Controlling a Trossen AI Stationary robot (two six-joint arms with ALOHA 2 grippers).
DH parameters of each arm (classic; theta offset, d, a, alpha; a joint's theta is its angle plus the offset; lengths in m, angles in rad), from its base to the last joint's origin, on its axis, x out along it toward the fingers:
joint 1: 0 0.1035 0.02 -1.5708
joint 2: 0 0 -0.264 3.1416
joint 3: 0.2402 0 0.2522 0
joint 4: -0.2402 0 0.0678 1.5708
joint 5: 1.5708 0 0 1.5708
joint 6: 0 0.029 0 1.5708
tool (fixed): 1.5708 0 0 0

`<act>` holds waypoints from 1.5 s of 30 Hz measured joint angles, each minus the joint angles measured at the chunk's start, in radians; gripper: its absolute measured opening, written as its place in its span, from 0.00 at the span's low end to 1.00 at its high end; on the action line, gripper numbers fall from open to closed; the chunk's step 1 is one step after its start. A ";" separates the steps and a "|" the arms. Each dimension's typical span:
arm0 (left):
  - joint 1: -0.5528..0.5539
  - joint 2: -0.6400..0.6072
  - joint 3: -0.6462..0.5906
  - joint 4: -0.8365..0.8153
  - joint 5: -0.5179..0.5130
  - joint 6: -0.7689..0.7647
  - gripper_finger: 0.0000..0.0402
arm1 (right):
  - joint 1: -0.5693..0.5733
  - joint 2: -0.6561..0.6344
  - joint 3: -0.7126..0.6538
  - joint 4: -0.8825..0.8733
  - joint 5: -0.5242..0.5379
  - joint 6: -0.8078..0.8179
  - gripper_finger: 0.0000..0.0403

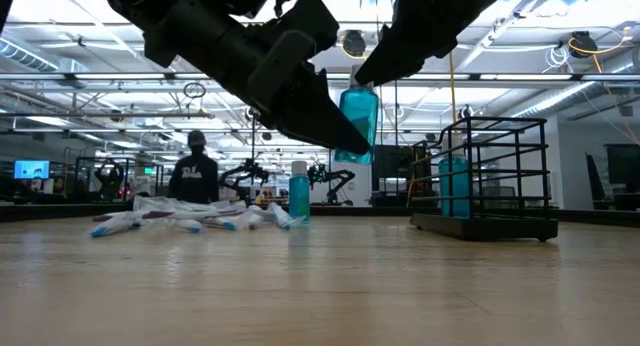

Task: Pick & Place toothbrushing station
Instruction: Put the blue mouthwash bottle into the black organizer

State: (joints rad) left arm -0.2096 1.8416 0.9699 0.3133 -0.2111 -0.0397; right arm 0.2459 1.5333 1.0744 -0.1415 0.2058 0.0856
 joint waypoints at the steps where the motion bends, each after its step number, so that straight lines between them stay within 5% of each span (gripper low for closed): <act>1: 0.000 0.000 0.000 0.000 0.000 0.000 0.24 | 0.000 0.000 0.000 0.000 0.000 0.000 0.28; 9: -0.004 0.000 0.000 0.002 -0.001 -0.020 0.28 | -0.003 0.000 0.000 0.001 -0.002 -0.015 0.22; 22: -0.057 -0.163 0.018 -0.047 -0.002 0.014 0.69 | -0.003 -0.135 0.000 -0.043 0.006 0.028 0.22; 26: -0.060 -0.212 0.018 -0.073 0.005 0.005 0.75 | -0.002 -0.218 0.000 -0.164 0.099 0.070 0.22; 30: -0.071 -0.248 0.018 -0.076 0.009 0.034 0.79 | -0.004 -0.289 -0.002 -0.306 0.168 0.153 0.22; 45: -0.052 -0.307 -0.064 -0.073 -0.156 0.035 0.81 | 0.076 -0.434 -0.002 -0.598 0.161 0.393 0.22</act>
State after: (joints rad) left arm -0.2613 1.5345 0.9057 0.2408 -0.3673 -0.0049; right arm 0.3216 1.0993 1.0719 -0.7396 0.3673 0.4786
